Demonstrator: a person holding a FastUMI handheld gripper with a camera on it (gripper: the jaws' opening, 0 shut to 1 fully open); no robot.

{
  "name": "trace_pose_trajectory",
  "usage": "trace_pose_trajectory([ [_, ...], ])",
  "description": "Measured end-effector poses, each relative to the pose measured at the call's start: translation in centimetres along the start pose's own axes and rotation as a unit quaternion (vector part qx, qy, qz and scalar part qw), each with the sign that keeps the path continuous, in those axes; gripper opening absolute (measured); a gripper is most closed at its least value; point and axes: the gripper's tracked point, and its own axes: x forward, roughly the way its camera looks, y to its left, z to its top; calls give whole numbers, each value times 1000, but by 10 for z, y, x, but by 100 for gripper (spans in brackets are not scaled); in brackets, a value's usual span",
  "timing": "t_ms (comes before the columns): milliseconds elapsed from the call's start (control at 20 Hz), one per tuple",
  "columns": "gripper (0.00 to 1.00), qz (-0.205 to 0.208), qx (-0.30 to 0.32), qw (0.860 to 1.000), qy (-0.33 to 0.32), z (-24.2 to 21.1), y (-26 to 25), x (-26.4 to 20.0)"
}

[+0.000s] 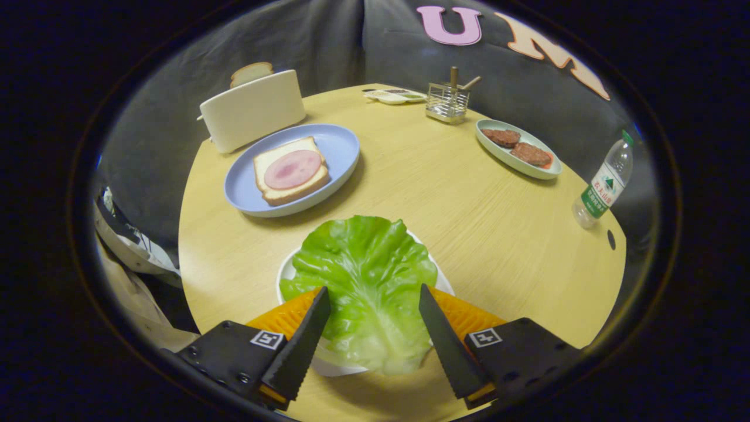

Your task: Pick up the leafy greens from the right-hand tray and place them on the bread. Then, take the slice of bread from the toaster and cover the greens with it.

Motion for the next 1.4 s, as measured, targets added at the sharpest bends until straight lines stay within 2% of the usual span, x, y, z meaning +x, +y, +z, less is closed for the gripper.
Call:
trace_pose_trajectory([
  [500, 8, 2, -40, 999, 13, 4, 20, -3],
  [750, 7, -8, -43, 999, -1, 20, 25, -16],
  [1100, 7, -32, -40, 998, -41, 61, 39, -45],
  [1400, 7, -40, -46, 996, -67, 102, 62, -52],
])
